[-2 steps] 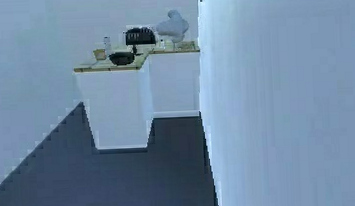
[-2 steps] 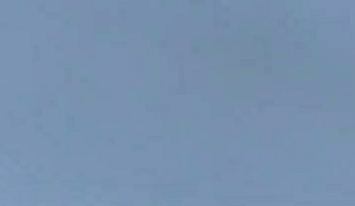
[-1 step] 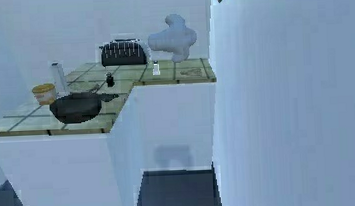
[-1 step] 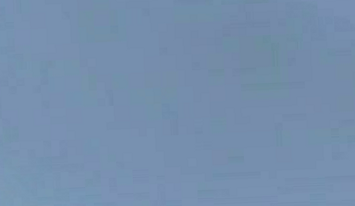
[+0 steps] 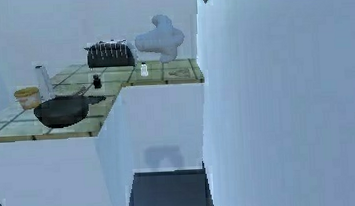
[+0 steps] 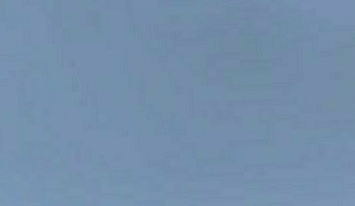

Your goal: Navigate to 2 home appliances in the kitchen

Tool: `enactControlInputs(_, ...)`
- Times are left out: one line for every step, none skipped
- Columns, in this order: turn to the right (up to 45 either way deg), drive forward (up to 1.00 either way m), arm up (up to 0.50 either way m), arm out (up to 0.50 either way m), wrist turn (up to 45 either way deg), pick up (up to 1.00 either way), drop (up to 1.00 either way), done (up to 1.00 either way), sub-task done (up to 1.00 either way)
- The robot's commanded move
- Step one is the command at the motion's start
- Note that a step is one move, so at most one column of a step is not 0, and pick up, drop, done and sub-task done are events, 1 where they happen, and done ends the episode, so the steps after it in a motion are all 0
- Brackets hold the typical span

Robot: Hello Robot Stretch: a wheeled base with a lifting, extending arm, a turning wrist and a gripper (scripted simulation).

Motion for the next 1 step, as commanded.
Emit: enactControlInputs(0.0,1.00,0.00,0.00,0.0,0.00,0.00,0.00,0.00)
